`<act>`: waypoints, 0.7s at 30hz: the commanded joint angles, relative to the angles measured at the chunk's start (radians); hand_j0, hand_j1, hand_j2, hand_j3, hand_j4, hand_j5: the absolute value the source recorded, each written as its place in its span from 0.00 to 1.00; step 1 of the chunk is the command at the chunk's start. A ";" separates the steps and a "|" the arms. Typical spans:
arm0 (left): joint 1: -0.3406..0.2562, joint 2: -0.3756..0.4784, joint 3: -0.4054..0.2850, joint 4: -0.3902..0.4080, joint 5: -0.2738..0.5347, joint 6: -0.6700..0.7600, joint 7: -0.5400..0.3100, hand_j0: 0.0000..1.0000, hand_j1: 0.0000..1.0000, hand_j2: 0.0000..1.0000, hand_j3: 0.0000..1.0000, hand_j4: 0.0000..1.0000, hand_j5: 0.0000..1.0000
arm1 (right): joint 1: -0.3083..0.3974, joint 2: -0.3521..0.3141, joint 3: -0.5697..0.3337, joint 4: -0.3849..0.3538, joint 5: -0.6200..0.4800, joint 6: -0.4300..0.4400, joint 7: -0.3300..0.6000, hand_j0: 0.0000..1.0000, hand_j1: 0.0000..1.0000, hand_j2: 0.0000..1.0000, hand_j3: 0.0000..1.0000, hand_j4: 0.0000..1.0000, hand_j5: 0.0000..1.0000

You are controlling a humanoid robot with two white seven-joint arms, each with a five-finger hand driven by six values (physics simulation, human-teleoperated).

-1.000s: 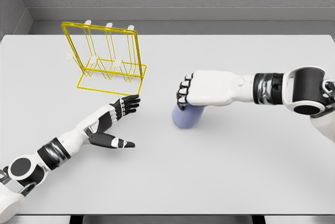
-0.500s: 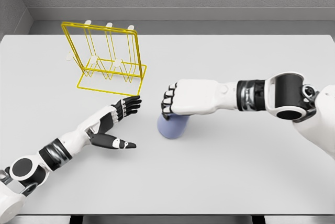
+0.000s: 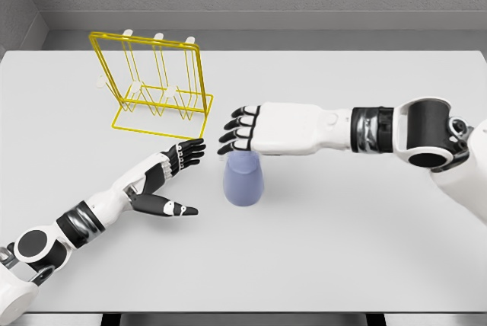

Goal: Place the cup on the cup holder with both arms

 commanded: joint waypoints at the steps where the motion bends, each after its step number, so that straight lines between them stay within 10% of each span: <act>1: 0.000 0.001 0.003 -0.001 0.005 0.000 0.000 1.00 1.00 1.00 1.00 1.00 1.00 | 0.005 -0.010 -0.083 0.000 -0.076 0.003 -0.001 1.00 1.00 1.00 1.00 1.00 1.00; 9: -0.009 -0.017 -0.017 -0.001 0.002 0.004 0.000 1.00 1.00 1.00 1.00 1.00 1.00 | 0.357 -0.065 -0.746 0.018 -0.257 0.003 -0.001 1.00 1.00 1.00 1.00 1.00 1.00; 21: -0.098 -0.083 -0.077 0.076 0.005 0.007 0.001 1.00 1.00 1.00 1.00 1.00 1.00 | 0.519 0.016 -0.770 0.129 -0.291 0.003 -0.001 1.00 1.00 1.00 1.00 1.00 1.00</act>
